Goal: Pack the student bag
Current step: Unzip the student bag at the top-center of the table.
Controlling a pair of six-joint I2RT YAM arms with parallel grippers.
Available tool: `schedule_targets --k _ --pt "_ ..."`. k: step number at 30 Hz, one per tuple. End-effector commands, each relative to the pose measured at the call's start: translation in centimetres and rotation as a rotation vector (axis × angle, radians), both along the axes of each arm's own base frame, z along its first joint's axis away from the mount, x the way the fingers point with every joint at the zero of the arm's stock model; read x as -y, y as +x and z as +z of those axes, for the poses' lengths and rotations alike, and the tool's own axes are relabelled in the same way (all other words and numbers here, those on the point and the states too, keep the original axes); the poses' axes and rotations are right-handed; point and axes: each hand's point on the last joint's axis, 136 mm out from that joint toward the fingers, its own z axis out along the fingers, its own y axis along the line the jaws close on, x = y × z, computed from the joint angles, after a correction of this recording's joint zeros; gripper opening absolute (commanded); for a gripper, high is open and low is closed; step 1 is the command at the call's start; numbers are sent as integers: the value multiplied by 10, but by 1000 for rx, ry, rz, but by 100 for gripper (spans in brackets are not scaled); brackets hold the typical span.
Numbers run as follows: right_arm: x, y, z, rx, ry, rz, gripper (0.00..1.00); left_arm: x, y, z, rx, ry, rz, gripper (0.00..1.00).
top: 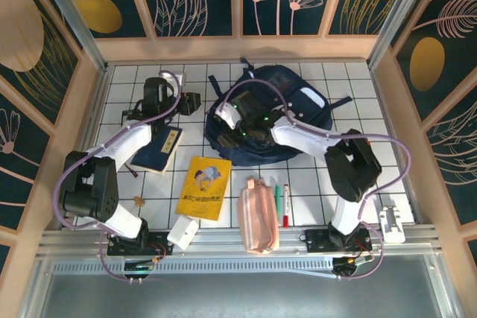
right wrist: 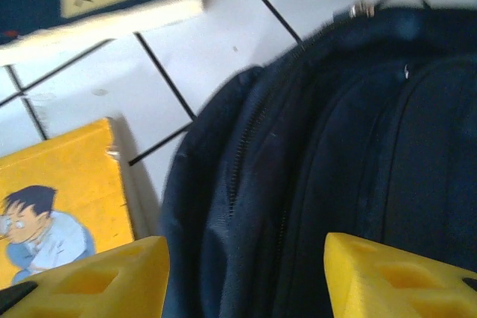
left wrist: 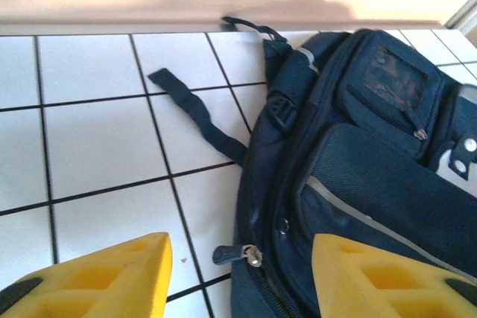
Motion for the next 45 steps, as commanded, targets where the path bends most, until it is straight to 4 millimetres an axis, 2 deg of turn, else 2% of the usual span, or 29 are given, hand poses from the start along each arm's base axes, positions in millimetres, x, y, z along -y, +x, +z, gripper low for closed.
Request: schedule_targets --k 1,4,6,7,10,12,14,19,23,27,33,35,38,39,40,43,45 --pt "3 12 -12 -55 -45 -96 53 -14 -3 7 -11 -20 61 55" --pt "4 15 -28 -64 -106 -77 37 -15 -4 7 -16 -20 58 55" --pt "9 19 -31 -46 -148 -71 26 -15 -5 7 -16 -18 52 55" --pt "11 20 -30 -35 -160 -62 16 -15 -6 6 -16 -12 47 55" --pt "19 20 -22 -7 -184 -29 0 -12 -9 8 2 5 10 56" --pt "28 24 -10 29 -199 -8 0 -4 -13 17 46 12 -51 55" --pt "35 25 7 73 -195 32 0 3 -24 16 83 19 -125 56" --pt "55 35 66 248 -159 132 0 22 -47 34 279 58 -323 59" --pt "77 43 116 384 -124 187 0 40 -63 21 351 151 -541 59" --pt "91 42 144 499 -157 210 0 55 -61 10 355 153 -645 59" --pt "91 22 137 512 -173 272 0 97 -53 4 451 249 -804 63" --pt "94 20 140 536 -180 281 0 103 -51 2 452 219 -835 62" --pt "97 10 147 569 -184 331 0 103 -47 -7 464 268 -863 59" --pt "97 5 149 574 -186 361 0 102 -44 -21 440 285 -875 57" --pt "97 1 151 589 -187 384 0 103 -44 -24 441 297 -893 56" --pt "99 -6 154 616 -180 421 0 109 -53 -35 444 296 -1015 53" --pt "102 -7 151 616 -195 431 0 111 -70 -46 450 308 -1139 50"
